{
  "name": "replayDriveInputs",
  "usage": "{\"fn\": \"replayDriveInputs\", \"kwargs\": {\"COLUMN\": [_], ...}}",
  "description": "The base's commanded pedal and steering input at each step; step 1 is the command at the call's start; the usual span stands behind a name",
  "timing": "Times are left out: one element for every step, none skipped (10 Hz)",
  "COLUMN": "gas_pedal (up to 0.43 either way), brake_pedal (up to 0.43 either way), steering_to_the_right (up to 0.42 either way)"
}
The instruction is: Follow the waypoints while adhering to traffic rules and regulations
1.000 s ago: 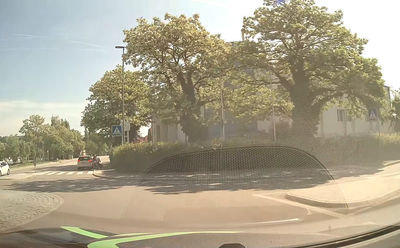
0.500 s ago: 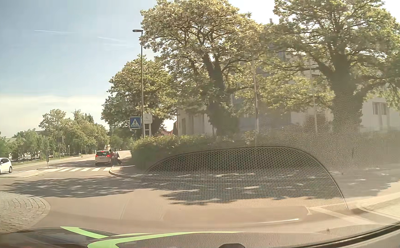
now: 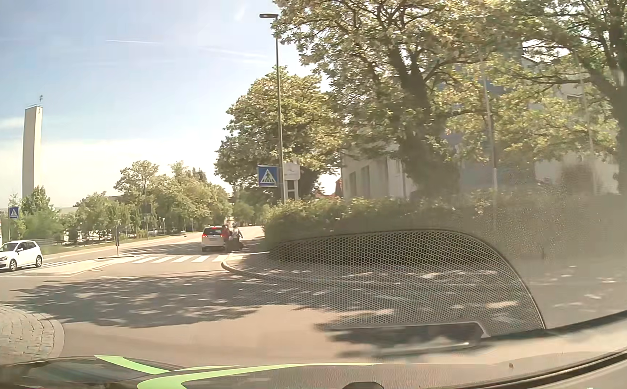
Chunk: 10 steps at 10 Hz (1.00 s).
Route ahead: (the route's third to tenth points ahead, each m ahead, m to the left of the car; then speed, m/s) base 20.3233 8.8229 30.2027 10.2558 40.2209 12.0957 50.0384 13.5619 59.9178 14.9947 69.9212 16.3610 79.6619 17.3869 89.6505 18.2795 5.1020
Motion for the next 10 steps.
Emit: {"fn": "replayDriveInputs", "kwargs": {"gas_pedal": [0.0,0.0,0.0,0.0,0.0,0.0,0.0,0.0,0.0,0.0], "brake_pedal": [0.0,0.0,0.0,0.0,0.0,0.0,0.0,0.043,0.146,0.195], "steering_to_the_right": [-0.3,-0.302,-0.301,-0.298,-0.29,-0.28,-0.27,-0.264,-0.259,-0.249]}}
